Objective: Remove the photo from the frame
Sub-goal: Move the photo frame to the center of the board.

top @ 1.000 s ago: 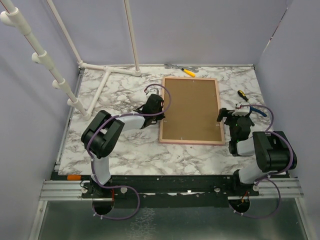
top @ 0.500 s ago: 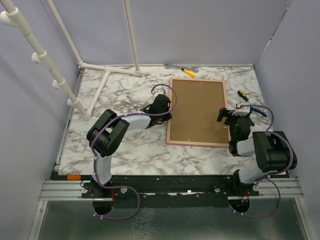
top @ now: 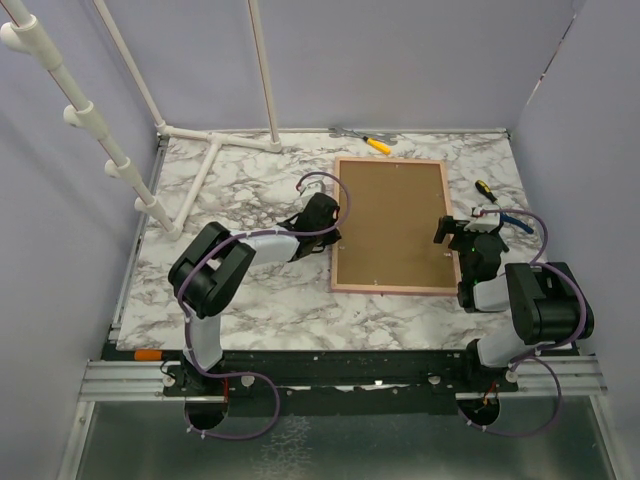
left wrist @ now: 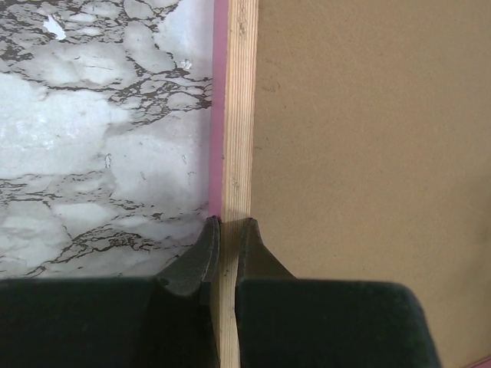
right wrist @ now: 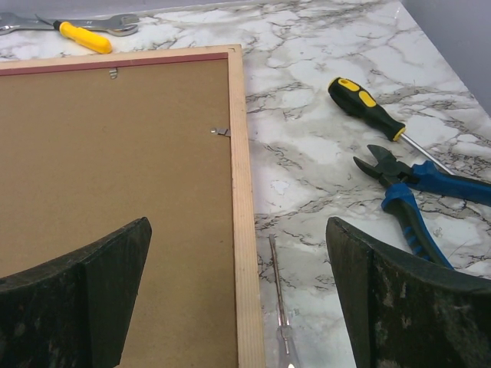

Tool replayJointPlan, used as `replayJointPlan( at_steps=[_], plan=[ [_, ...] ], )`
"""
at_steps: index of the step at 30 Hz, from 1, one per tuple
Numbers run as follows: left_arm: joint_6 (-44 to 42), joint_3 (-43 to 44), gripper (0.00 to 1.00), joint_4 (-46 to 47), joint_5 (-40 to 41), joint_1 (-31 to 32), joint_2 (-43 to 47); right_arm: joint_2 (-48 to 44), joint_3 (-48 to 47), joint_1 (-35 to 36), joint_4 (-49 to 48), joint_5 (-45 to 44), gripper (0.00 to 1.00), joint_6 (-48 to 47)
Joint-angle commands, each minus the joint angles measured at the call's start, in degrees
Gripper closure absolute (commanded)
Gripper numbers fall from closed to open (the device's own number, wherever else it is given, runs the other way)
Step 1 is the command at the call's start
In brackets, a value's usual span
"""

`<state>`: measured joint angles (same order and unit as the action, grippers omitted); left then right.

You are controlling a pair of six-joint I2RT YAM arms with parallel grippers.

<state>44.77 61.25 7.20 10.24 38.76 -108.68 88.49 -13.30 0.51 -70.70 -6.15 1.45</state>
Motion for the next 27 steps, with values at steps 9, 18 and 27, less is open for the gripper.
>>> replayJointPlan(
  at_steps=[9, 18, 27],
  plan=[
    [0.1, -1.2, 0.95, -4.9, 1.9, -0.1, 1.2, 0.4, -0.1, -0.2, -1.9, -1.1, 0.0, 0.2],
    [-1.6, 0.0, 0.54, 0.7, -0.5, 0.6, 2.3, 0.4, -0.1, -0.2, -1.9, -1.1, 0.0, 0.1],
    [-2.6, 4.6, 0.46, 2.2, -1.2, 1.1, -2.6, 0.4, -0.2, -0.2, -1.9, -1.1, 0.0, 0.1]
  ],
)
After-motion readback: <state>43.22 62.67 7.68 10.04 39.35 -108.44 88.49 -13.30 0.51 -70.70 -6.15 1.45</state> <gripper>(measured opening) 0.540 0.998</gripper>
